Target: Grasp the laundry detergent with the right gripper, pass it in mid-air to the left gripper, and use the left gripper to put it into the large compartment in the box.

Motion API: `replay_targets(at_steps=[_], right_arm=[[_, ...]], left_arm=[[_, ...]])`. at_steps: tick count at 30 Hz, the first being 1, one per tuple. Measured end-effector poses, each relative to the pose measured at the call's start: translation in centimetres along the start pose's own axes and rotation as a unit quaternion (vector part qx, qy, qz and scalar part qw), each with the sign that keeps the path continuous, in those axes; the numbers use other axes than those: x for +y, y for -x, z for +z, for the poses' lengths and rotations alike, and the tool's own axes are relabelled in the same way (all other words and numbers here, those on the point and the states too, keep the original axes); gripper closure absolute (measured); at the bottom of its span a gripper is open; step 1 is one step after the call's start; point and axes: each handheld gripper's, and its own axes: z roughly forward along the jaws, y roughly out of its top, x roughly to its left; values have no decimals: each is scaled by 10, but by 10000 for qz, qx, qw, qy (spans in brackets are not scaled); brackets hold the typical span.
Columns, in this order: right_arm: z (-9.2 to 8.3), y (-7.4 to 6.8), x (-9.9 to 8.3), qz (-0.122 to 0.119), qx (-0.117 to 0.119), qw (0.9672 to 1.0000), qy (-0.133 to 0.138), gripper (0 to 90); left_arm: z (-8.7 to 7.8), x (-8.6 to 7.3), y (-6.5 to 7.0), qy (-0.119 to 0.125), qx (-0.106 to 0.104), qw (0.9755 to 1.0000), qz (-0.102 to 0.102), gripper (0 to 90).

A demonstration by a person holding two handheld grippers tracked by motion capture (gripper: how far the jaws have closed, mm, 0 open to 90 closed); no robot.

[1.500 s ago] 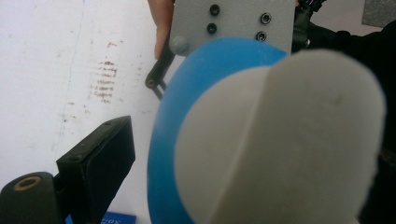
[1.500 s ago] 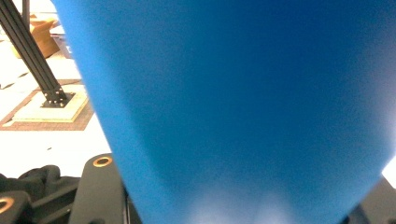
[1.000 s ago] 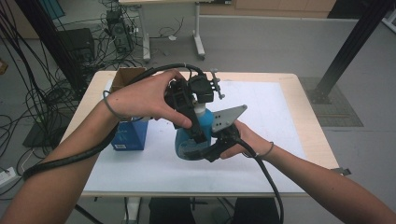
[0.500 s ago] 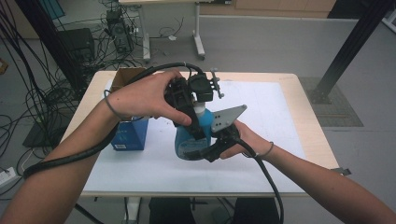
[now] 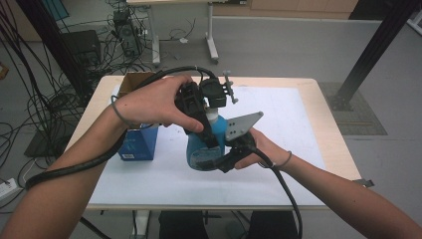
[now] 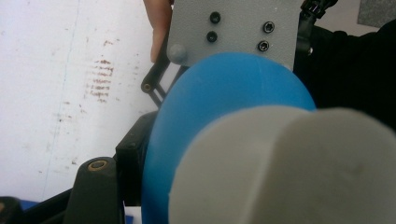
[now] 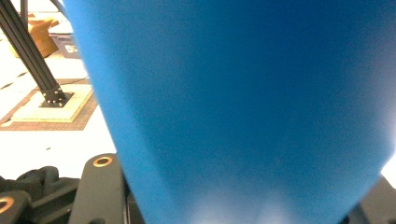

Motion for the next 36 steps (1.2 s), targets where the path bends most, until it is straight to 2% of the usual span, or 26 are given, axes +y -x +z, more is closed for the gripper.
replay_targets(at_steps=[13, 36], right_arm=[[0, 0, 0, -30, 1, 10000, 11, 391], [-2, -2, 0, -26, -13, 10000, 14, 392]], left_arm=[[0, -1, 1, 57, 11, 10000, -40, 358], [0, 1, 4, 17, 45, 10000, -45, 359]])
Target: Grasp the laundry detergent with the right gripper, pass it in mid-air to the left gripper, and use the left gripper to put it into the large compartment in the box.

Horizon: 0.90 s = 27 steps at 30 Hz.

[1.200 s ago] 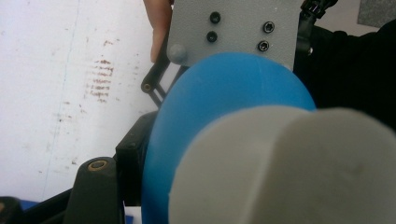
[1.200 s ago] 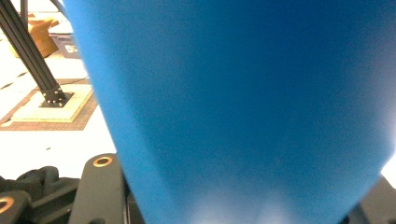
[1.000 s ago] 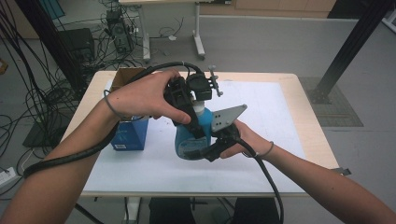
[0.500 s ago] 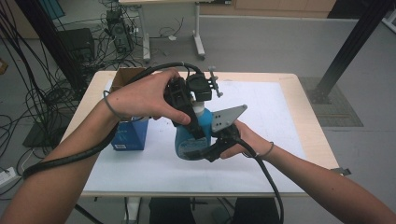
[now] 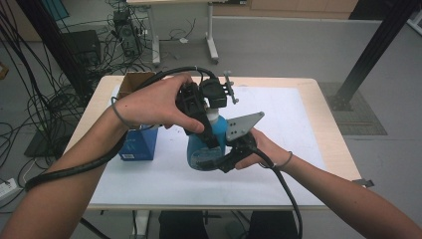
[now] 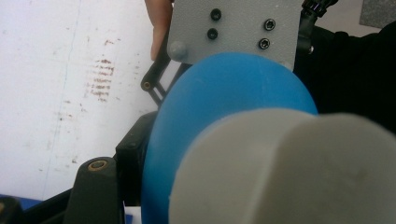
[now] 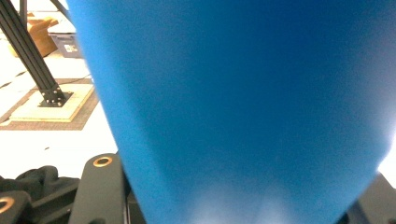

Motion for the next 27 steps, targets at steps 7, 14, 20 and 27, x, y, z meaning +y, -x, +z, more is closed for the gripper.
replay_targets(at_steps=[7, 14, 20, 27], right_arm=[[0, -1, 0, -15, -4, 10000, -8, 392], [1, -1, 0, -33, 15, 10000, -3, 392], [1, 0, 1, -36, 14, 10000, 2, 392], [1, -1, 1, 10, 23, 10000, 11, 392]], left_arm=[[0, 0, 1, -15, -5, 10000, 6, 360], [0, 0, 2, -48, -4, 10000, 45, 361], [0, 0, 1, -50, -2, 10000, 30, 361], [0, 0, 1, 7, 14, 10000, 7, 361]])
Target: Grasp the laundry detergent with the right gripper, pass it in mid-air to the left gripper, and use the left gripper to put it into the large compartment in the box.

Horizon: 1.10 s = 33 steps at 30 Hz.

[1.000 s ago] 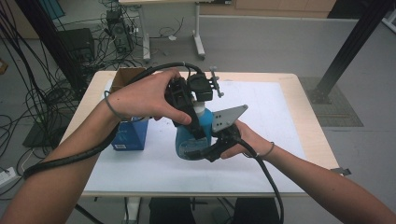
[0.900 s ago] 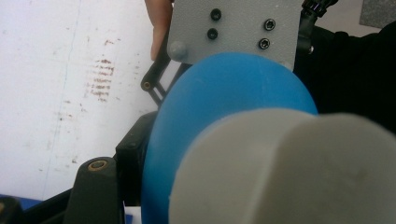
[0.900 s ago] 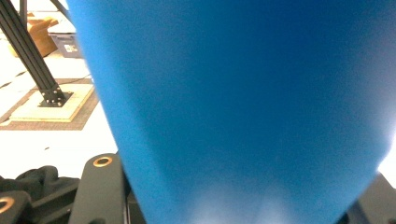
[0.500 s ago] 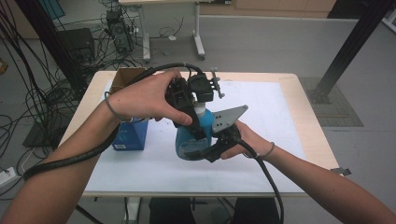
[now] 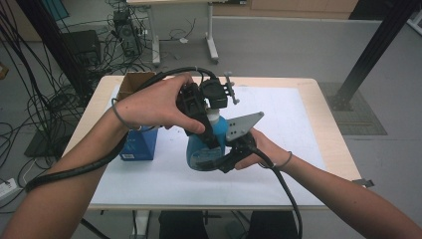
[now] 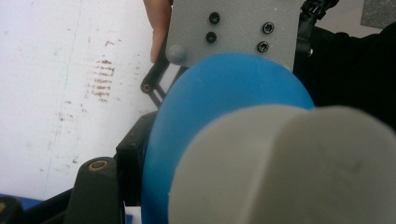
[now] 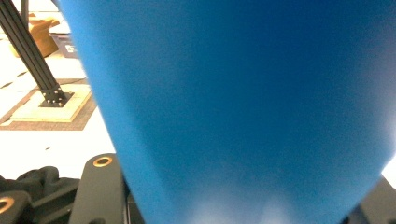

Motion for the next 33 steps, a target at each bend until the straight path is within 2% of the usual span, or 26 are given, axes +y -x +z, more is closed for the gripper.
replay_targets(at_steps=[24, 33], right_arm=[[1, 1, -2, -43, 26, 10000, 3, 392], [0, 4, -3, -90, -9, 10000, 28, 390]], left_arm=[[1, 1, 1, -110, 21, 9999, 50, 368], [1, 5, 1, -176, 100, 9998, 37, 369]])
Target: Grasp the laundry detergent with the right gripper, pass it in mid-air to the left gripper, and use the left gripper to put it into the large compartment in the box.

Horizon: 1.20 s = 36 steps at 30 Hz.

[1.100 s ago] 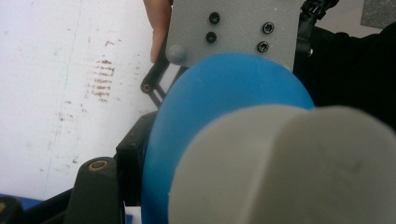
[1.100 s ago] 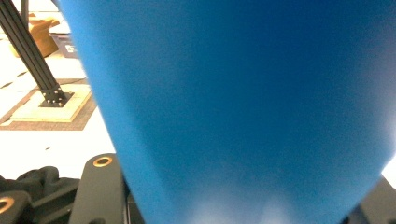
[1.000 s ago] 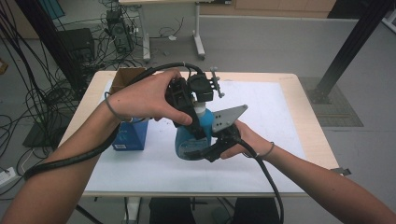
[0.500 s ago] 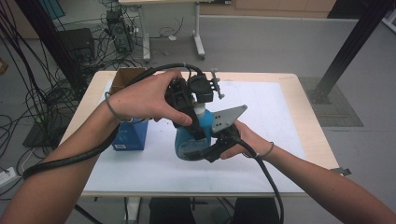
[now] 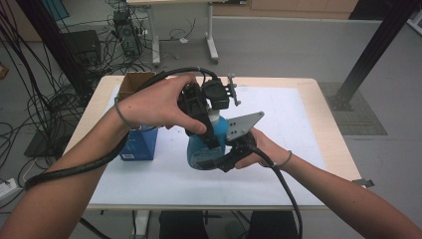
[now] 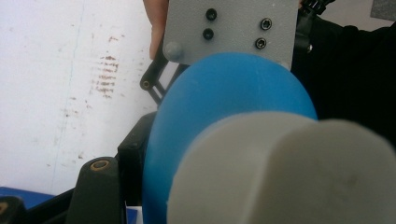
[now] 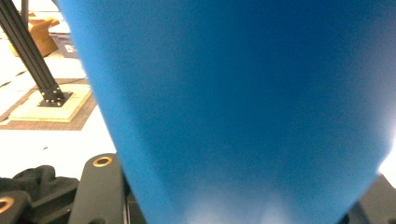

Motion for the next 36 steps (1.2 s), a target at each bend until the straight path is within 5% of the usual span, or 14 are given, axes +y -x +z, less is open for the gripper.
replay_targets(at_steps=[6, 20, 36], right_arm=[[-2, 1, 0, 111, -49, 9999, 82, 375], [-11, 6, -4, 420, -405, 9982, 144, 31], [-12, 2, -5, 295, -443, 9985, -120, 18]], left_arm=[[-2, 2, 0, 2, 42, 10000, -22, 374], [-1, 0, -3, -86, 74, 9999, -62, 376], [3, -2, -7, -157, 73, 9997, -180, 376]])
